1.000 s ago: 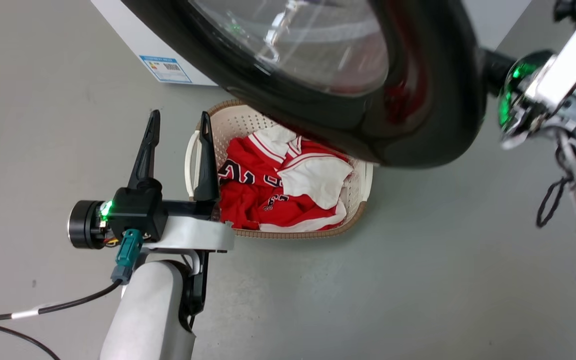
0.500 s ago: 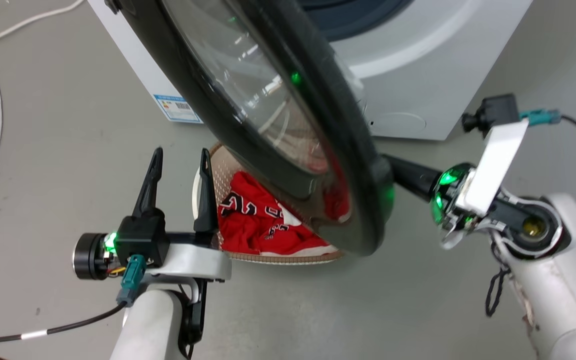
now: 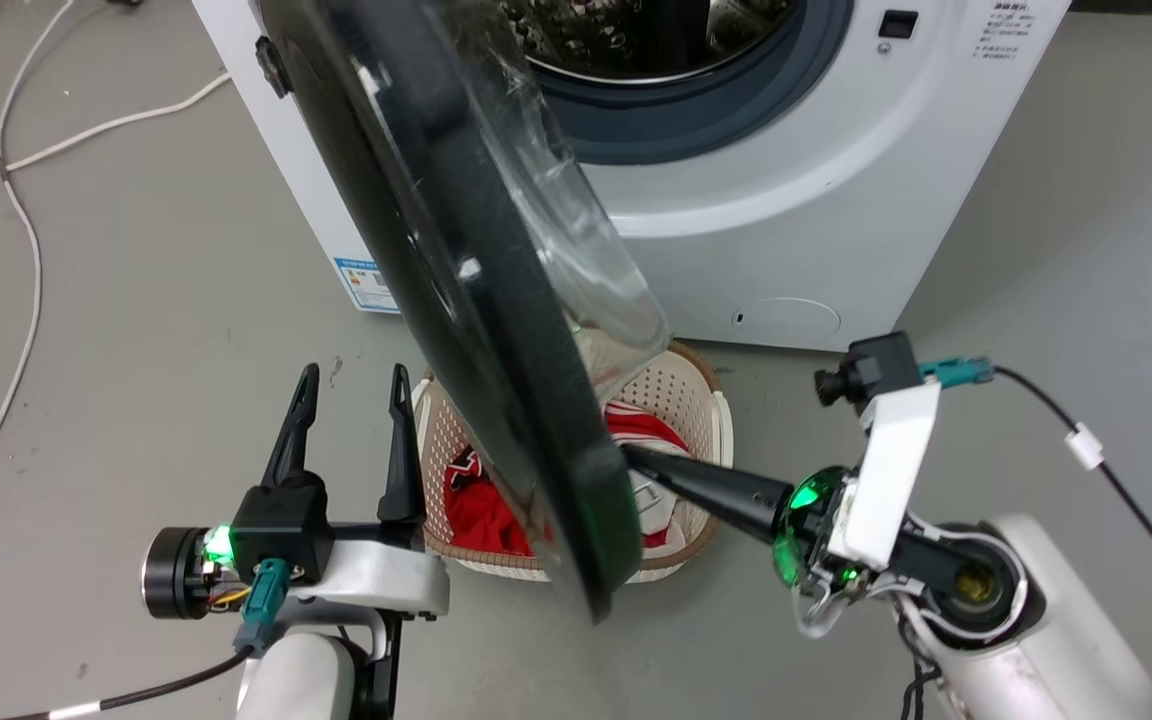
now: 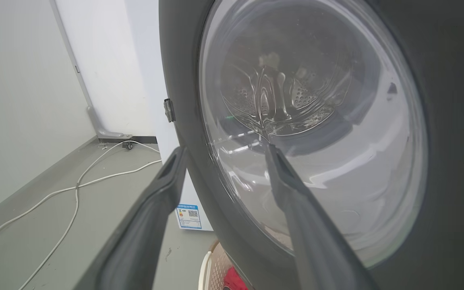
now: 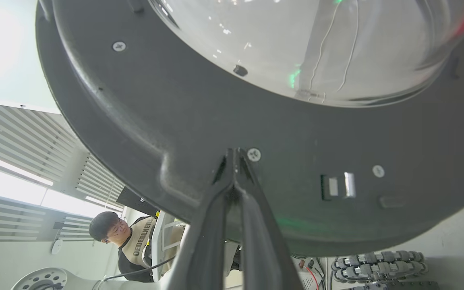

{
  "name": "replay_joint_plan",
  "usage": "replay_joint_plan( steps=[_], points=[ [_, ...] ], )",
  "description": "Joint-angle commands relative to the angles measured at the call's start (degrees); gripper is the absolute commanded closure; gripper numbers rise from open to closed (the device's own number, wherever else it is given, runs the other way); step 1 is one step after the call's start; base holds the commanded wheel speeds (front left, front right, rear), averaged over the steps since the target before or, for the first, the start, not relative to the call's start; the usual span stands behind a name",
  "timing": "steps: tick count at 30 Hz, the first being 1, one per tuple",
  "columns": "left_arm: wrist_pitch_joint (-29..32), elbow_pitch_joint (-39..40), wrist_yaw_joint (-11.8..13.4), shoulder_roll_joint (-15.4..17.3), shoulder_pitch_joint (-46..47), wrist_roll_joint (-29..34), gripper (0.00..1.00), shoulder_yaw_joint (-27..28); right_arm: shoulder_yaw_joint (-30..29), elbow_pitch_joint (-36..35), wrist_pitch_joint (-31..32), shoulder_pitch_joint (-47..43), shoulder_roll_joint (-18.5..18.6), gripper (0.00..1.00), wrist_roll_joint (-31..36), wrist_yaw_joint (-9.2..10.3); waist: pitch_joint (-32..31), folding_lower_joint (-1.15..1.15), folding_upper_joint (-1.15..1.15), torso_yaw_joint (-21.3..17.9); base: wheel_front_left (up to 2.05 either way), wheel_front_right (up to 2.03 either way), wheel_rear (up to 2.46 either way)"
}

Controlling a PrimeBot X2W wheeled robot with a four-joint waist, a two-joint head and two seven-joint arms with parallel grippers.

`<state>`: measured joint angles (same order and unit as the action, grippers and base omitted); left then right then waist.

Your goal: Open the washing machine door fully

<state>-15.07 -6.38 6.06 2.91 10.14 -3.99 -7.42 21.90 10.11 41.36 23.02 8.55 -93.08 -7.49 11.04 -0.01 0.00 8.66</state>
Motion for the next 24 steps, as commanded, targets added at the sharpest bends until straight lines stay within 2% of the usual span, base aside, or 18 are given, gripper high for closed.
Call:
replay_joint_plan(
  steps=[1,11,19,20,21,22,24],
  points=[
    [-0.16,-0.22,-0.23,-0.04,-0.81,0.28,0.00,0.18,0.70,-0.48,0.10,-1.92,-0.95,1.00,-0.09,0.00,-0.74,0.01,0.00,-0.04,0.00,0.00,0.00],
    [-0.16,-0.84,-0.30,-0.04,-2.93,0.68,0.00,0.66,0.63,-1.57,-1.91,-6.71,-2.58,1.00,0.77,0.00,-3.81,0.01,0.00,-0.14,0.00,0.00,0.00],
    [-0.16,-0.84,-0.39,-0.05,-5.35,1.10,0.00,1.88,-6.07,-3.84,-11.69,-10.16,-2.80,1.00,3.01,0.00,-6.50,0.01,0.00,-1.22,0.00,0.00,0.00],
    [-0.16,-0.85,-0.44,-0.05,-5.61,1.16,0.00,2.04,-6.60,-4.02,-12.51,-10.80,-2.86,0.70,2.93,0.00,-6.78,0.01,0.00,-1.40,0.00,0.00,0.00],
    [-0.16,-0.87,-0.47,-0.05,-5.90,1.18,0.00,2.15,-7.23,-4.71,-13.44,-11.25,-2.69,0.33,3.30,0.00,-7.03,0.01,0.00,-1.54,0.00,0.00,0.00],
    [-0.16,-0.91,-0.54,-0.04,-6.18,1.25,0.00,2.29,-8.24,-5.37,-14.97,-11.69,-2.42,0.00,3.99,0.00,-7.29,0.01,0.00,-1.66,0.00,0.00,0.00],
    [-0.16,-0.94,-0.65,-0.04,-6.53,1.37,0.00,2.39,-10.05,-6.98,-18.26,-12.88,-2.33,0.00,5.03,0.00,-7.74,0.01,0.00,-1.84,0.00,0.00,0.00]
  ],
)
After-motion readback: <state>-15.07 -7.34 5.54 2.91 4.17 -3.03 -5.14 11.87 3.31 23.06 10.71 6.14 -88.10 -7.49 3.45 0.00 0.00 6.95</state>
